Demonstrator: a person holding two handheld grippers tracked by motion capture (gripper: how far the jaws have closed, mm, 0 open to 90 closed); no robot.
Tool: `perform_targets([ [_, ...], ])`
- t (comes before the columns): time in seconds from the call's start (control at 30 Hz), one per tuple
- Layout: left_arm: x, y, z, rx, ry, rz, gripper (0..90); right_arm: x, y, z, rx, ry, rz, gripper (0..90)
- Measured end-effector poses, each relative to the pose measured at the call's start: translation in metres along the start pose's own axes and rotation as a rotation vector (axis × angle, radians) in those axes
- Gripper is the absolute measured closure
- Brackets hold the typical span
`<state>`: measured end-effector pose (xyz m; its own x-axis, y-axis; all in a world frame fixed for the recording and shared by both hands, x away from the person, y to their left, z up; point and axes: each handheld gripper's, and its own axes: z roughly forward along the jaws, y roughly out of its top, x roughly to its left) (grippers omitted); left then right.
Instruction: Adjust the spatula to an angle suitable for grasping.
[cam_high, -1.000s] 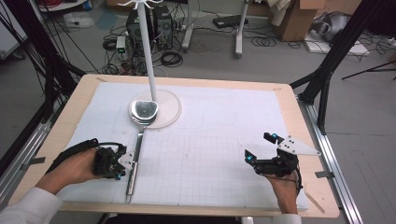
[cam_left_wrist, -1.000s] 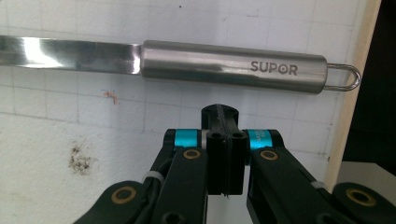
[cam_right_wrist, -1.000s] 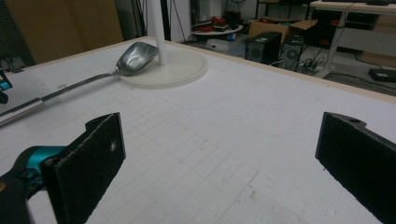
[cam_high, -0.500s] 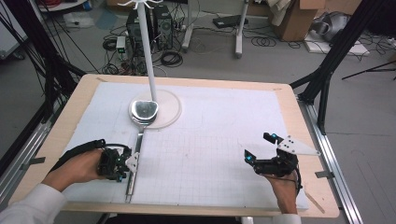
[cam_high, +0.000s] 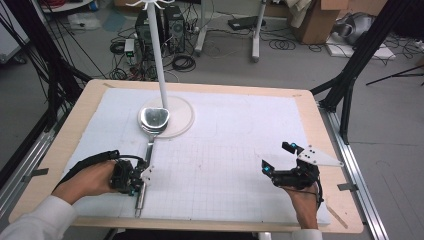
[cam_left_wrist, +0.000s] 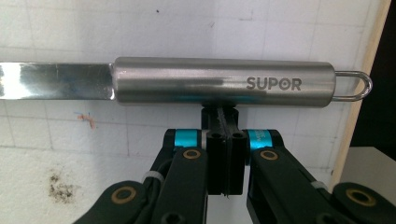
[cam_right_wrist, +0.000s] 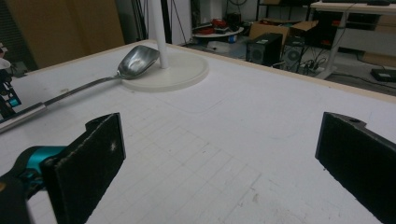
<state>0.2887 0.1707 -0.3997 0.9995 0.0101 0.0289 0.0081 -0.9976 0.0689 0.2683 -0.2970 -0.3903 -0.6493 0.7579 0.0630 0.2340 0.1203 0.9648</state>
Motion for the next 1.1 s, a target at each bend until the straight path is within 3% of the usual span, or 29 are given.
perform_targets([
  [1.1, 0.004, 0.048, 0.002, -0.028, -0.022, 0.053, 89.6, 0.0, 0.001, 0.001, -0.01, 0.004, 0.008, 0.4],
])
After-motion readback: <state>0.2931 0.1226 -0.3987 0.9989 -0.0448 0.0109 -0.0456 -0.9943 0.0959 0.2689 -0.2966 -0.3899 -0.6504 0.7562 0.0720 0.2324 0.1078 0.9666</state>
